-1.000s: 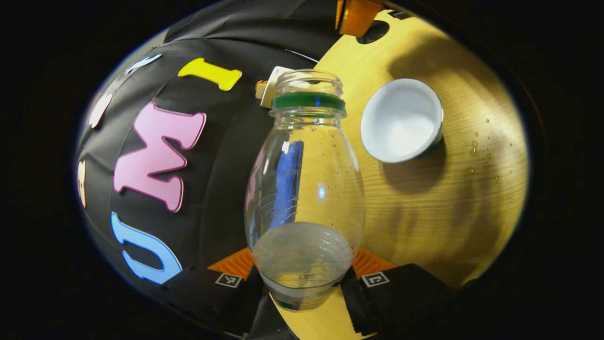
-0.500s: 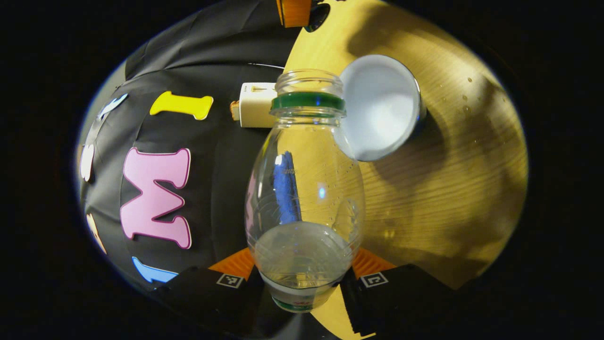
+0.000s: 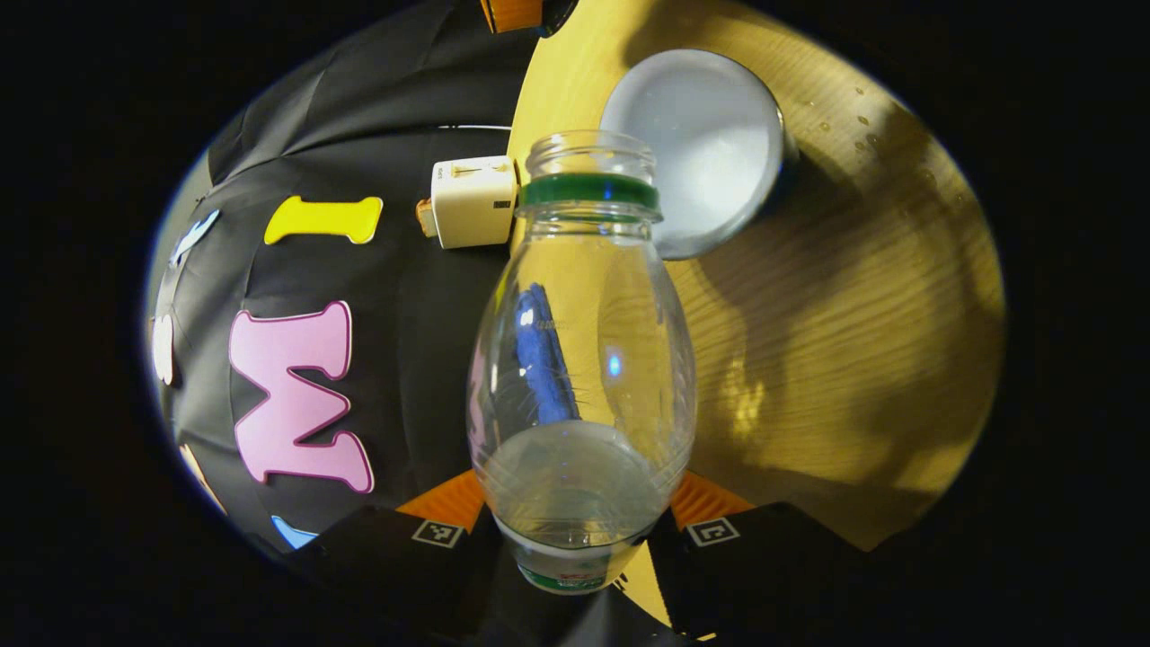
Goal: Open the teacup lid with one hand, grasp the water bottle and pour water into the teacup with the other hand; after pouring, place the water bottle on the coaster and then close the teacup lid.
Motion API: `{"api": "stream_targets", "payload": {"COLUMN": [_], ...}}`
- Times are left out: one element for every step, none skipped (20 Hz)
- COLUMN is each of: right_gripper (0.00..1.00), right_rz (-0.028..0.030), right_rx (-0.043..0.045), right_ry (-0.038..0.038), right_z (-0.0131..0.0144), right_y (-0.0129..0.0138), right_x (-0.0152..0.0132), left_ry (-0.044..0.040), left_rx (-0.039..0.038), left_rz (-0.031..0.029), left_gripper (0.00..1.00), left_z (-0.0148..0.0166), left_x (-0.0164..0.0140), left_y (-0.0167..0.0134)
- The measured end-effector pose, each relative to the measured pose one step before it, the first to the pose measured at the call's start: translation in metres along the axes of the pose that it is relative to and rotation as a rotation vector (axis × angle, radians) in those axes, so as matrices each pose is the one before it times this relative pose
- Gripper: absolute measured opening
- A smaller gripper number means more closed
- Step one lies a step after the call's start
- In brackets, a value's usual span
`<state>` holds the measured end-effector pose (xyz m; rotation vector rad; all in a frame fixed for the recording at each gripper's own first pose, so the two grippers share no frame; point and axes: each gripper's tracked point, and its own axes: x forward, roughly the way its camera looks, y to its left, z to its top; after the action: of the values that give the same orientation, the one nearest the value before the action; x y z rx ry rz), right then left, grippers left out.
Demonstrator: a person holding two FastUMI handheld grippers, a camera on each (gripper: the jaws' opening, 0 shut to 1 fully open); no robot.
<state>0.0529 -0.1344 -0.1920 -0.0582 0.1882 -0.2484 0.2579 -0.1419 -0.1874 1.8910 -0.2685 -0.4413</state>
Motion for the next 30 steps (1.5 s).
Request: {"api": "stream_targets", "payload": {"right_gripper": [0.26,0.26,0.26,0.26,0.31,0.27,0.31,0.31,0.31,0.27,0.31,0.31,0.31,0.31,0.27,0.31,0.31,0.31,0.31,0.31,0.31,0.31,0.31,0.31,0.31,0.27,0.31,0.27,0.27,0.26], "right_rz": [0.00153,0.0021,0.00012,0.00027,0.00276,0.00304,0.00323,0.00197,0.00192,0.00285,0.00217,0.0023,0.00225,0.00267,0.00195,0.00182,0.0017,0.00198,0.00269,0.00177,0.00197,0.00075,0.00034,-0.0014,-0.00206,-0.00019,0.00041,-0.00077,-0.00122,-0.00052], "right_rx": [0.0054,0.00509,0.00081,-0.002,-0.00177,-0.00048,0.0012,0.00002,-0.00056,-0.00063,-0.00056,-0.00096,-0.00044,0.0006,0.00048,-0.00025,-0.00177,-0.00194,-0.00101,0.00008,0.0005,0.0003,0.00071,0.00016,0.00167,0.00188,0.00102,0.00088,0.00169,0.00344], "right_ry": [0.00075,-0.00007,-0.00026,-0.00125,0.00091,0.00314,0.00112,0.00123,0.00174,0.00053,-0.00066,-0.0001,0.00007,-0.00097,-0.00244,-0.00388,-0.00185,-0.00046,0.00092,0.0009,0.00127,0.00098,-0.00135,-0.00156,-0.0031,-0.00162,0.00186,0.00126,-0.00029,0.00088], "right_z": [-0.00058,0.00065,-0.00059,-0.00082,0.0,-0.00083,0.0003,0.00092,0.00026,0.0001,0.00073,0.00092,0.00028,0.00163,0.00113,0.00151,0.00087,-0.00001,-0.00039,0.0,-0.00058,0.00053,0.00126,0.0003,0.00066,0.00102,-0.00021,0.00002,0.00048,0.00023], "right_y": [0.00099,0.00025,0.00108,-0.00005,0.00131,0.00093,0.00064,0.00019,0.00005,0.00145,-0.0003,0.00066,0.00027,0.00063,0.00088,0.0008,0.00088,0.00097,0.00063,0.00073,0.0006,0.00008,-0.00026,-0.00038,-0.00088,-0.00045,-0.00001,0.0004,-0.00063,0.00064], "right_x": [-0.00025,-0.00025,-0.00067,-0.00088,-0.0007,-0.00175,-0.00058,-0.00065,-0.00086,-0.00135,-0.00055,-0.00007,-0.00034,-0.00009,-0.00091,0.00079,0.00079,-0.00003,0.00047,0.00127,0.00048,-0.00055,0.00006,0.00137,0.00025,-0.00009,0.00166,-0.00039,0.00103,0.00032], "left_ry": [-0.0054,-0.00486,-0.00476,0.00225,0.0047,-0.00233,-0.00565,-0.0083,-0.00482,-0.00621,-0.00757,-0.0055,-0.00355,-0.00536,-0.00375,-0.00306,-0.00327,-0.00247,-0.00284,-0.00341,-0.00434,-0.008,-0.00901,-0.00484,-0.00619,-0.00772,-0.0054,-0.00556,-0.00267,-0.00762], "left_rx": [0.01982,0.01741,0.01865,0.01923,0.01724,0.0161,0.01743,0.01767,0.01475,0.01267,0.0136,0.01344,0.01296,0.01082,0.00949,0.0109,0.00886,0.00715,0.00731,0.00886,0.01249,0.02225,0.01883,0.01219,0.01846,0.02445,0.02334,0.02155,0.02174,0.01577], "left_rz": [0.00358,0.00283,0.00261,0.00381,0.00159,0.00048,0.00351,0.00301,-0.00554,-0.00178,0.00316,0.00006,0.00013,-0.00035,-0.00176,0.00071,0.00059,-0.00181,0.0006,-0.00075,-0.00021,0.0118,0.00809,0.00061,-0.0001,0.00045,-0.00003,-0.0035,0.00424,0.0051], "left_gripper": [0.75,0.75,0.75,0.75,0.75,0.75,0.75,0.75,0.75,0.75,0.75,0.75,0.75,0.75,0.75,0.75,0.75,0.75,0.75,0.75,0.75,0.75,0.75,0.75,0.75,0.75,0.75,0.75,0.75,0.75], "left_z": [0.00033,0.00082,0.00025,-0.00097,-0.00145,-0.00068,-0.00003,0.00066,0.00044,0.00173,0.00069,0.0005,0.00114,0.0012,-0.00139,0.00042,-0.00018,-0.00006,0.0002,0.00018,-0.00061,0.00071,0.00079,-0.00157,0.00056,0.00131,0.00054,0.00062,-0.00014,0.00122], "left_x": [0.0001,0.00089,0.0004,0.00148,-0.00017,0.0004,-0.00094,0.00007,0.00276,0.00138,-0.00073,-0.00014,-0.00107,0.00026,0.00199,0.00083,0.00072,0.00083,0.00005,0.00104,0.00148,0.00132,-0.00038,0.00239,0.00134,0.00043,0.00006,0.00031,-0.00096,0.00085], "left_y": [0.00209,0.00232,0.00154,0.00218,0.00031,0.00267,0.00527,0.00184,0.00147,0.00146,0.00245,0.00079,0.00091,0.00102,0.00149,0.00123,0.00278,0.00063,0.00121,0.00017,0.00204,0.00437,0.00655,0.00127,0.00135,0.00356,0.00232,0.00165,0.00353,0.00465]}}
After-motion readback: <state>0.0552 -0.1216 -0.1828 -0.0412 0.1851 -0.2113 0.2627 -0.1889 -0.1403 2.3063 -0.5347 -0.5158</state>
